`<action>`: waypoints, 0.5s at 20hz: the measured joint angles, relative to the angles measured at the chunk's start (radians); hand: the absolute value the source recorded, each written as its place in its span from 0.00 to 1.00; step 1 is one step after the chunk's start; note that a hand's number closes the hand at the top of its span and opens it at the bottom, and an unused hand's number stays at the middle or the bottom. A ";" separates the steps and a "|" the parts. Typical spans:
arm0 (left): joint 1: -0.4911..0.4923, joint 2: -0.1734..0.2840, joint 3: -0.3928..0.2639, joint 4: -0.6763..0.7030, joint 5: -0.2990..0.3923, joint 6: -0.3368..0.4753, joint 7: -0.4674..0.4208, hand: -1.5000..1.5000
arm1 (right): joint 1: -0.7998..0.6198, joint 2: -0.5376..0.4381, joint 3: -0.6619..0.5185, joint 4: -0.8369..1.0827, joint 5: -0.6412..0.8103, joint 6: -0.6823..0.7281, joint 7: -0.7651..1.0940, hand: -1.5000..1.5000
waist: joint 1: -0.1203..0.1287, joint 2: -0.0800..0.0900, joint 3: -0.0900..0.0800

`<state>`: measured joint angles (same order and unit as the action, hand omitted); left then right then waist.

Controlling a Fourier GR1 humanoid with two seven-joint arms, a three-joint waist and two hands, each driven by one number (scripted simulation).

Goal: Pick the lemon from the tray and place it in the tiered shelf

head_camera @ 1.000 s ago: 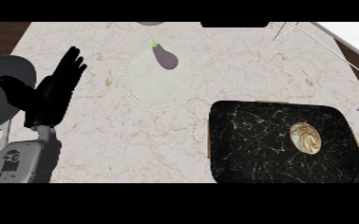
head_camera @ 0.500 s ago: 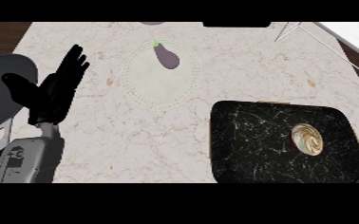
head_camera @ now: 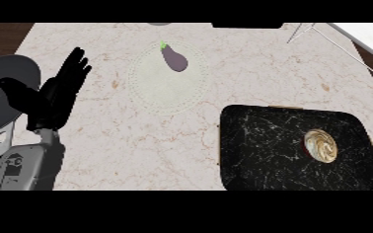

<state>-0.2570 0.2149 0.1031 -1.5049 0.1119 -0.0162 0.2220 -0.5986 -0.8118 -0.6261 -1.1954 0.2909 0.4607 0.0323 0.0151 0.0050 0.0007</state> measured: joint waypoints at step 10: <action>0.001 -0.013 -0.003 -0.016 -0.002 -0.001 0.018 0.50 | -0.098 -0.126 0.044 0.448 0.076 -0.086 -0.306 1.00 | 0.005 0.001 0.001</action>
<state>-0.2558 0.2023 0.1001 -1.5212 0.1096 -0.0175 0.2397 -0.6963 -0.9379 -0.5823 -0.7476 0.3666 0.3748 -0.2735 0.0202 0.0062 0.0013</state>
